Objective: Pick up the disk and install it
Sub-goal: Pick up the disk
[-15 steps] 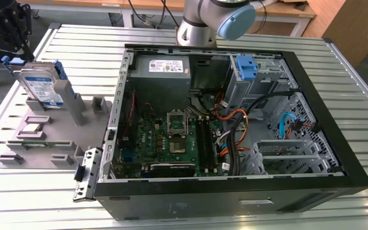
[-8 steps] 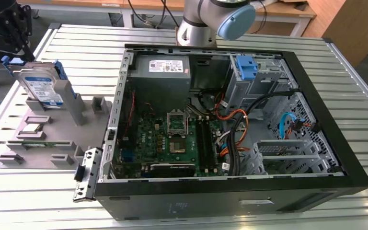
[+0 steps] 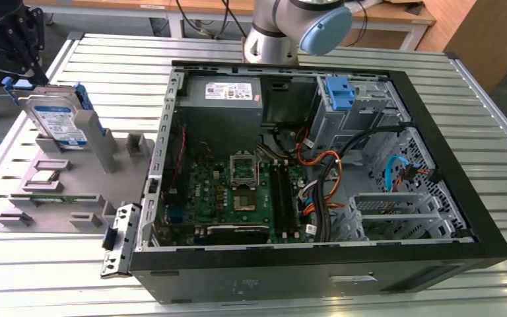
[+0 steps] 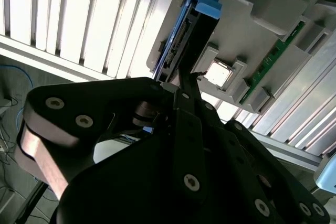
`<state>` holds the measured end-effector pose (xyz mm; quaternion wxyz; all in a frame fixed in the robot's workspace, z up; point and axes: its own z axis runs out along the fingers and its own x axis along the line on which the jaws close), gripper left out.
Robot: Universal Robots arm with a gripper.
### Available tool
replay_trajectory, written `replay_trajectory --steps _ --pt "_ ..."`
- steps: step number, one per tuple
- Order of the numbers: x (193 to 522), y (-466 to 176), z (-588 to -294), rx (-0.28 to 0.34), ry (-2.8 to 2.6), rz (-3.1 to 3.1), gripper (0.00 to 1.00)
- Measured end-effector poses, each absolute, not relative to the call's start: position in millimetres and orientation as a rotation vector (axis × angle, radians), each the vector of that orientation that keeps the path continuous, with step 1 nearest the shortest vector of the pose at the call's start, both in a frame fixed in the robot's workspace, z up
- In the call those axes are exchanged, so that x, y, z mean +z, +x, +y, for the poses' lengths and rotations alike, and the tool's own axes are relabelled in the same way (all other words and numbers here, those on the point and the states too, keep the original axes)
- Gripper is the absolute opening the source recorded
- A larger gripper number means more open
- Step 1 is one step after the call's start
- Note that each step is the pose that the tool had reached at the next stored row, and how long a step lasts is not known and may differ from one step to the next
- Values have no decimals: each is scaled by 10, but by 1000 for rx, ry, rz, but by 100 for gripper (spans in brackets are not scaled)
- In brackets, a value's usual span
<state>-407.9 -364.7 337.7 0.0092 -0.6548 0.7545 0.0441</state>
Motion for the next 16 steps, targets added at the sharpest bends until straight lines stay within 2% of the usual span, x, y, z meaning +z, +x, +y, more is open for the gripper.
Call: replay_trajectory --steps 8,10,11,13,16 --pt "3376 -4079 -3647 138 -2045 2356 11" --pt "3376 -4079 -3647 138 -2045 2356 23" --pt "3376 -4079 -3647 138 -2045 2356 23" --pt "3375 -4079 -3647 138 -2045 2356 35" --pt "3375 -4079 -3647 138 -2045 2356 41"
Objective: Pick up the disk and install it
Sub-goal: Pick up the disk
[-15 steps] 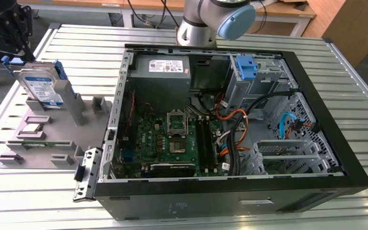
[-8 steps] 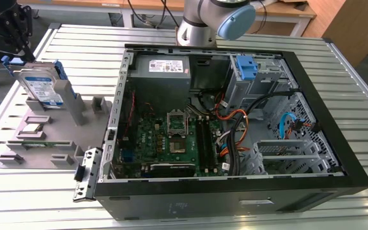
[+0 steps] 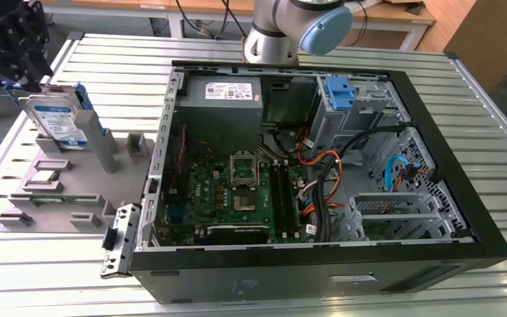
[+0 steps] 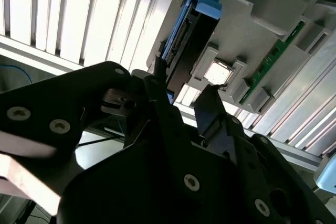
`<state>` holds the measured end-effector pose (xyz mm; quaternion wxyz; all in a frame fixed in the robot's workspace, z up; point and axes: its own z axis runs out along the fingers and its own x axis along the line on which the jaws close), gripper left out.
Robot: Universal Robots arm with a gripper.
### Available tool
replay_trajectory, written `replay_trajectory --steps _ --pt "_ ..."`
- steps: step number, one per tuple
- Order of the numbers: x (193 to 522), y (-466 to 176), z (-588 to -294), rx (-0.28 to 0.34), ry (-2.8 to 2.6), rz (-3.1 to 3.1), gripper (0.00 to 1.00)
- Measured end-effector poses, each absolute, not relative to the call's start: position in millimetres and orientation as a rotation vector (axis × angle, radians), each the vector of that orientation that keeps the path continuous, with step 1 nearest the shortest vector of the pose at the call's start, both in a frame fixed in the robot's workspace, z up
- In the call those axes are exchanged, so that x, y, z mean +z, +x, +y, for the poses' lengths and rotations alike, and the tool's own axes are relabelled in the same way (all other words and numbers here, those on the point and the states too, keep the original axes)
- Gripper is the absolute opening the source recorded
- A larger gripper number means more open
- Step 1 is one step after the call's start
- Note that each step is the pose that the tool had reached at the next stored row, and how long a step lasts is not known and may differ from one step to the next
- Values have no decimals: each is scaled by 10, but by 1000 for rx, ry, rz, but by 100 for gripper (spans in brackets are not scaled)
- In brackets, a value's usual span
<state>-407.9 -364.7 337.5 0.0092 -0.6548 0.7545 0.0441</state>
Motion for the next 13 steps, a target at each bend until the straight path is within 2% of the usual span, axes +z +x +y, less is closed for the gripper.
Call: replay_trajectory --steps 2,3,4,13 --pt "3375 -4079 -3647 138 -2045 2356 53" --pt "3375 -4079 -3647 138 -2045 2356 53" --pt "3375 -4079 -3647 138 -2045 2356 59" --pt "3320 -4079 -3647 138 -2067 2338 59"
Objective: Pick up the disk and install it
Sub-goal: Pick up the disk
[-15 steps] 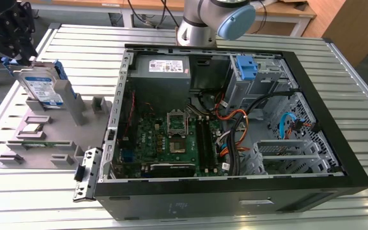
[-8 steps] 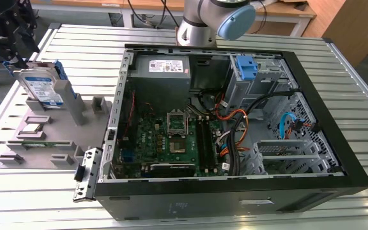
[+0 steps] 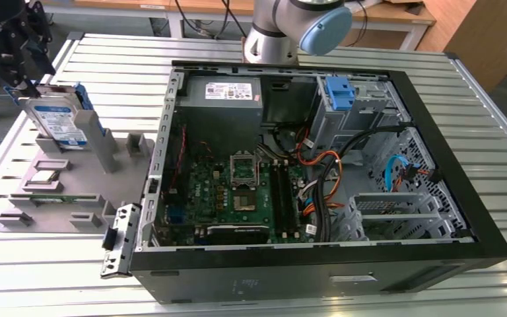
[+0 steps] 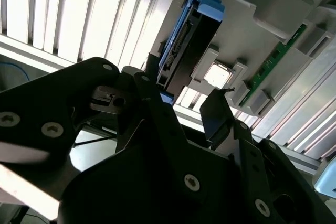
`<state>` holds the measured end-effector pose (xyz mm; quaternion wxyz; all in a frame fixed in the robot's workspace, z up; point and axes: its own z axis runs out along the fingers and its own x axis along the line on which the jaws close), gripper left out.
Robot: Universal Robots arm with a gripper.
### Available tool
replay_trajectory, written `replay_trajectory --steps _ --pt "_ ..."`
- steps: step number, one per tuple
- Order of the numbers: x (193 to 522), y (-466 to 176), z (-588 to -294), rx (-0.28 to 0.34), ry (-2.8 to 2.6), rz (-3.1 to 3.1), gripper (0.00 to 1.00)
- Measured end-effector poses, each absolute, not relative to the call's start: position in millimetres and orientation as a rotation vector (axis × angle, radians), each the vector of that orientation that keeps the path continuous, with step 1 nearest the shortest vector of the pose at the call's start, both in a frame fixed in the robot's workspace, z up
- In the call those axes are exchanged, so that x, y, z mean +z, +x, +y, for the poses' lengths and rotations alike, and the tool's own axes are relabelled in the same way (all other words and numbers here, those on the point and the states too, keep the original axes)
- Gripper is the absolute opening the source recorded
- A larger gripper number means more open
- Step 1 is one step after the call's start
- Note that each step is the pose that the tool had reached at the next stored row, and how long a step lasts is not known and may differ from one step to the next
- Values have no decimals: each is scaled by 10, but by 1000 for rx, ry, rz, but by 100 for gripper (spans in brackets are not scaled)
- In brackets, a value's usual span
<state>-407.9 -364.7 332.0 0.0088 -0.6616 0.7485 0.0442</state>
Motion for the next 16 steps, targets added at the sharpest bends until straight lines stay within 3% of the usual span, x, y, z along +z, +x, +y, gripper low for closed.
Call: replay_trajectory --steps 16 --pt "3116 -4080 -3647 138 -2097 2313 59"
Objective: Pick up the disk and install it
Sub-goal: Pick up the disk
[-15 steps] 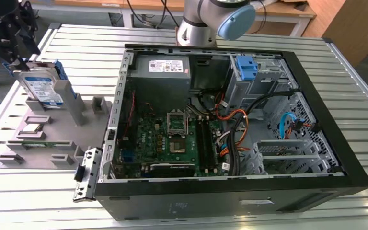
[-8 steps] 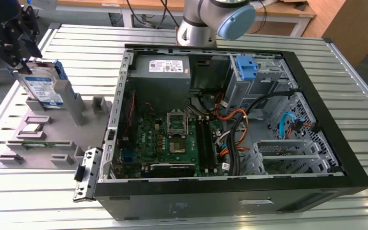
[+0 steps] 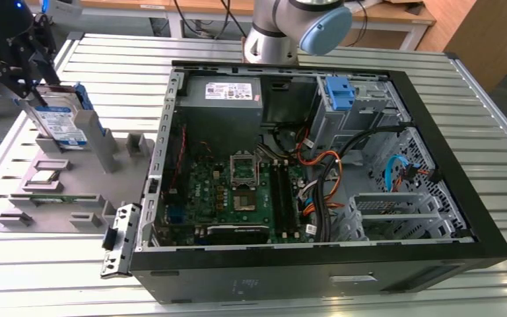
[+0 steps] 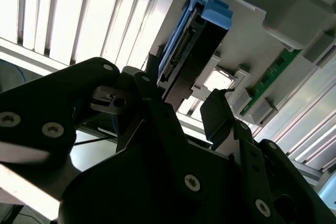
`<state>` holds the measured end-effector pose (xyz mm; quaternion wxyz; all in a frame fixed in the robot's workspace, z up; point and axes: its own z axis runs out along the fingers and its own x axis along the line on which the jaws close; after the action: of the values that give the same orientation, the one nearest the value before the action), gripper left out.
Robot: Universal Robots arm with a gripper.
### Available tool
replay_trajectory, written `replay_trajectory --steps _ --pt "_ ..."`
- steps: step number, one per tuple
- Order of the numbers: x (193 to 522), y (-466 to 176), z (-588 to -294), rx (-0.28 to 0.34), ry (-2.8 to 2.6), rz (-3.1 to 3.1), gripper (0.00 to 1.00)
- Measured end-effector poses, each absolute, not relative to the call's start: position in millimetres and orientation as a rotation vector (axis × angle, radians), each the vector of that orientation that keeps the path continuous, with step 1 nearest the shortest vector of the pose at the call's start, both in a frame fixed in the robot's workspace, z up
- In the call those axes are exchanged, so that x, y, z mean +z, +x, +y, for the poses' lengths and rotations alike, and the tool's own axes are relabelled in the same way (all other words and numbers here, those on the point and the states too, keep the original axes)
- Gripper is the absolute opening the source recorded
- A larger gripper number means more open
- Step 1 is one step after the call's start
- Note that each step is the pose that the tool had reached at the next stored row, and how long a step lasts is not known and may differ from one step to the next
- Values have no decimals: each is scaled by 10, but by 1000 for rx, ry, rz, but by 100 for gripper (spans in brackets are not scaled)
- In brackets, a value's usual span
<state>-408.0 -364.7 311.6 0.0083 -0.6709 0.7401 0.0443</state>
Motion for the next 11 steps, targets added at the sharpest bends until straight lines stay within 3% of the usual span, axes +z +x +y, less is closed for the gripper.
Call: replay_trajectory --steps 11 --pt "3060 -4081 -3648 139 -2147 2269 59"
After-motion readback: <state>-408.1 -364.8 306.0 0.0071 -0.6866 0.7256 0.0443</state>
